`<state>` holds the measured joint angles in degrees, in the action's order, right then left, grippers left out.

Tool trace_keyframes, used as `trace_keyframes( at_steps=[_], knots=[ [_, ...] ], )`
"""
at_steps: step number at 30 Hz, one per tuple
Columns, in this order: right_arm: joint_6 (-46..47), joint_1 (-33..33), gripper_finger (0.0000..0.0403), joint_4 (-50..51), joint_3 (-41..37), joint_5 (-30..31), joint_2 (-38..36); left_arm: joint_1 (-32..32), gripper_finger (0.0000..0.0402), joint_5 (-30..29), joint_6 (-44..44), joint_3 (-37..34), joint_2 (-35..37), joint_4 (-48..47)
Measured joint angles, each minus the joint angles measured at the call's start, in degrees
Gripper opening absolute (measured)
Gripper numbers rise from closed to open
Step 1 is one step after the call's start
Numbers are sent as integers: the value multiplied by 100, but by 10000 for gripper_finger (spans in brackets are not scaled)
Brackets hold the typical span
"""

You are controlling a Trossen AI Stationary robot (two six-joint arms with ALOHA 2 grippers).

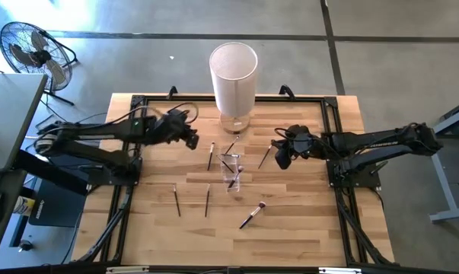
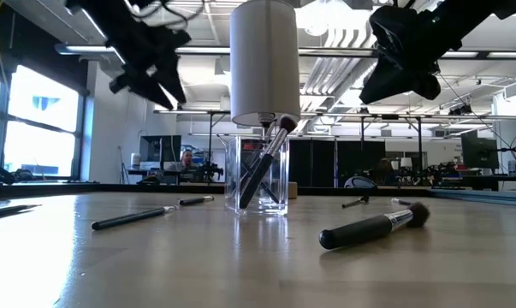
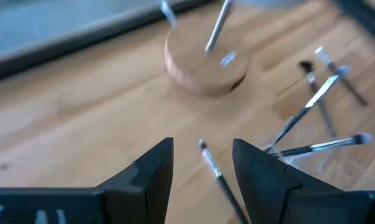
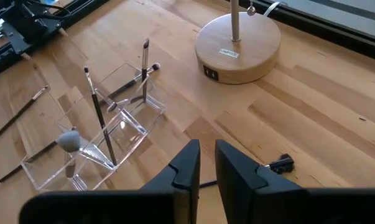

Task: Put items in baskets/containers
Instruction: Put the black eyeshadow brush into the transparent organizer

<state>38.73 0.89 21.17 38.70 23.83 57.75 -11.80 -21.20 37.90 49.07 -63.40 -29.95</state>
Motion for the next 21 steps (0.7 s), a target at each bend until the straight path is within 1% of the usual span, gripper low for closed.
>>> trace_keyframes(
  at_steps=[6, 10, 15, 21],
  knots=[
    [104, 0, 46, 0, 0, 73, 0, -776, 163, 1266, 317, 233, -1114, -45],
    [185, 0, 47, 2, 0, 73, 2, -1030, 163, 1796, 329, 361, -1795, -23],
    [239, 0, 48, 7, 0, 86, 2, -1160, 163, 2103, 320, 637, -2511, -4],
    [241, 0, 47, 54, -2, 88, 2, -1144, 163, 2264, 314, 1100, -3014, -16]
  ],
)
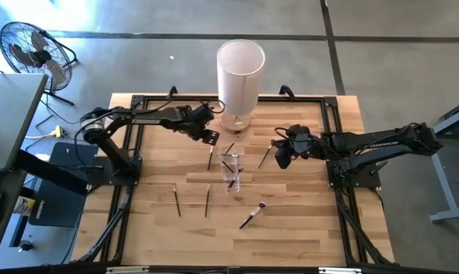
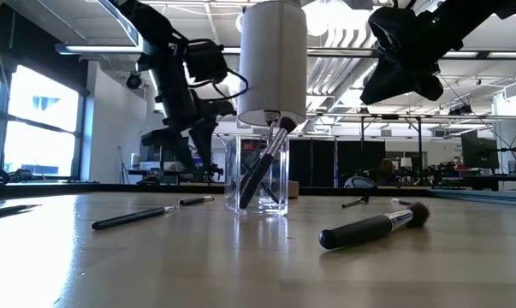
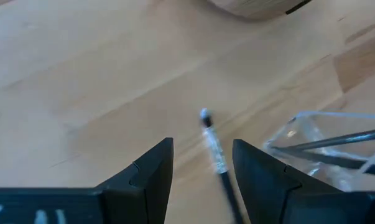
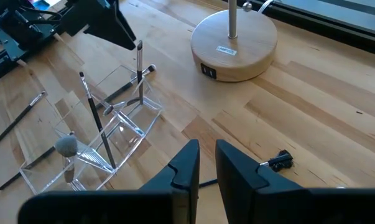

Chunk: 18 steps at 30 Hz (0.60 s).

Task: Put items in baskets/containers
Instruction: Put the black eyeshadow brush into the transparent organizer

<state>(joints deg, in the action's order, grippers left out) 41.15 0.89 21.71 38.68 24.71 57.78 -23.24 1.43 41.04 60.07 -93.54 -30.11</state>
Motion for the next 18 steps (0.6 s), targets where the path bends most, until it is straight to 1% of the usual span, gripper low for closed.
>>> trace_keyframes(
  at_steps=[4, 9, 14, 18],
  knots=[
    [0, 0, 48, 1, 0, -7, 0, 0, 163, 100, -3, 235, -236, -2],
    [66, 4, 46, 1, 0, -105, 0, 46, 163, 203, -4, 252, -279, -107],
    [64, 69, 48, 36, -12, -92, 0, 212, 163, -52, -61, 221, -279, -398],
    [66, 79, 46, 103, -24, -93, 2, 492, 163, -398, -376, 217, -279, -511]
  ],
)
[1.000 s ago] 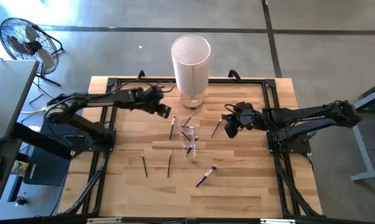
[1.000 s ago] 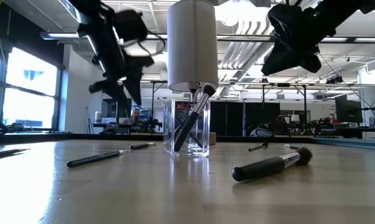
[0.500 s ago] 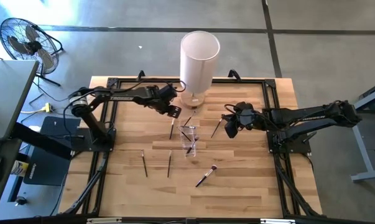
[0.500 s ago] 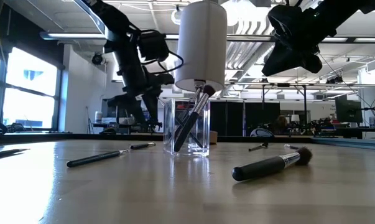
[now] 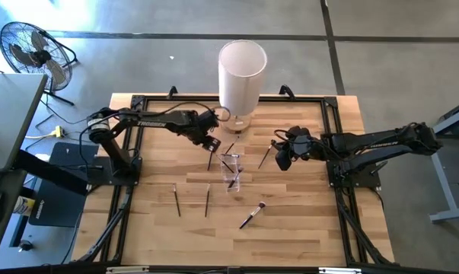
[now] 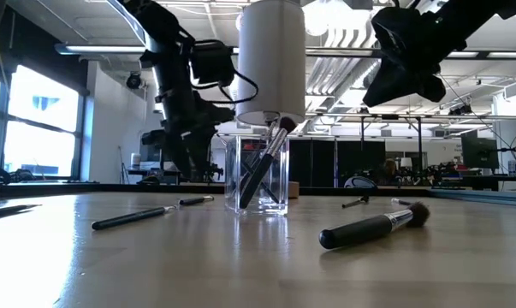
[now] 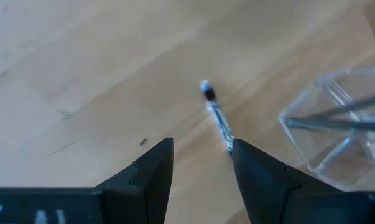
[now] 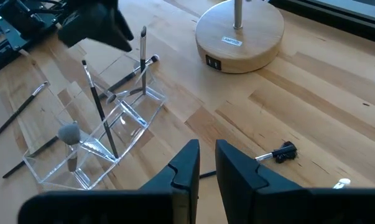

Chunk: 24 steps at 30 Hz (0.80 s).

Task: Put items in baskets/containers
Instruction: Put the black eyeshadow brush into the transparent organizer

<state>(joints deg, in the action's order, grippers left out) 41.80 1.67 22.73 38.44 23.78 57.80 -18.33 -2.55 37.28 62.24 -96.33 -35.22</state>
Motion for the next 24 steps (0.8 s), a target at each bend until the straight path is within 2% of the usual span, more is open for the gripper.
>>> trace_keyframes(
  at_steps=[6, 10, 14, 16, 19, 22, 24],
  knots=[
    [0, 0, 48, 23, 0, 12, 0, 535, 163, -859, 6, -106, 1, -119],
    [0, 0, 46, 25, 0, 9, 0, 699, 163, -853, 260, -766, 235, 211],
    [-1, 0, 48, 36, 0, 17, 0, 924, 163, -767, 560, -1694, 547, 1431],
    [-2, 0, 48, 37, 0, 44, 0, 1055, 163, -870, 618, -2102, 729, 2369],
    [-2, 0, 46, 45, 0, 56, 0, 1214, 163, -1421, 656, -2464, 952, 3667],
    [-1, 0, 44, 44, 0, 104, 0, 1233, 163, -1867, 656, -2535, 925, 4114],
    [39, 0, 44, 38, 2, 118, 0, 1117, 163, -1926, 656, -2415, 920, 4129]
  ],
)
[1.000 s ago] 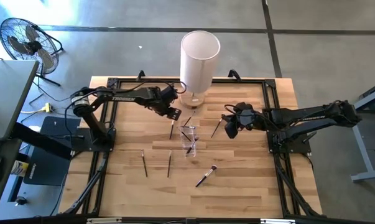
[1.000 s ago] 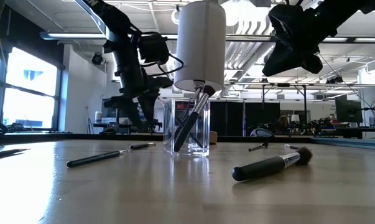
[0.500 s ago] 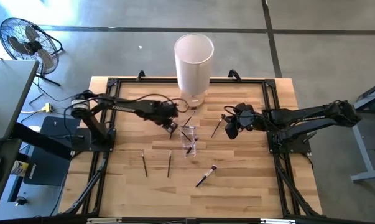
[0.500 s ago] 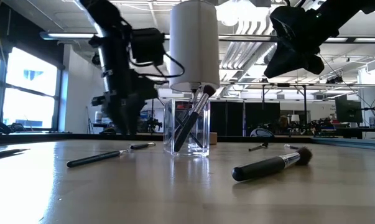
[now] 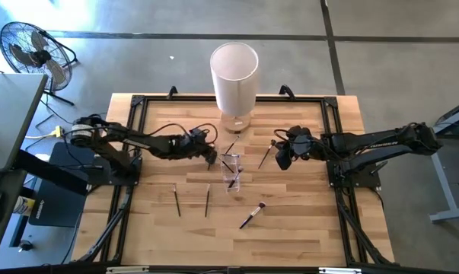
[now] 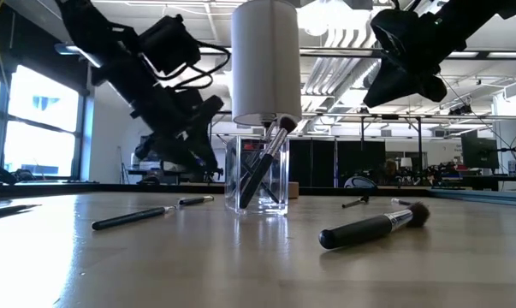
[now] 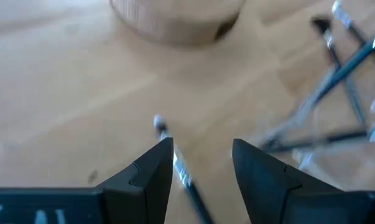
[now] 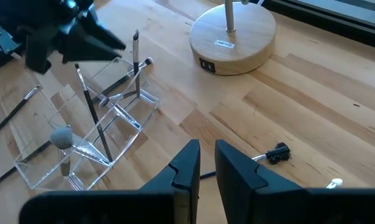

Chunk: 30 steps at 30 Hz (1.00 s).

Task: Put items in baskets/containers
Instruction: Put the black eyeshadow brush into the transparent organizer

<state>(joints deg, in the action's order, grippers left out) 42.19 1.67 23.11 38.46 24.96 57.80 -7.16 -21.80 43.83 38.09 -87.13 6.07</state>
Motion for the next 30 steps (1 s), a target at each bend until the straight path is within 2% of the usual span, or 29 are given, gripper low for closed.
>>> trace_keyframes(
  at_steps=[6, 9, 25, 30],
  knots=[
    [42, 0, 44, -24, 2, -6, 0, -361, 163, 55, 19, 163, -402, -48],
    [44, 0, 44, -21, 4, -3, 0, -494, 163, 279, 54, 190, -484, 41],
    [27, 0, 44, 17, 4, 18, 0, -488, 163, 138, 170, 176, -870, 212],
    [34, 0, 44, 19, 4, 13, 0, -481, 163, 160, 164, 338, -1195, 202]
  ],
)
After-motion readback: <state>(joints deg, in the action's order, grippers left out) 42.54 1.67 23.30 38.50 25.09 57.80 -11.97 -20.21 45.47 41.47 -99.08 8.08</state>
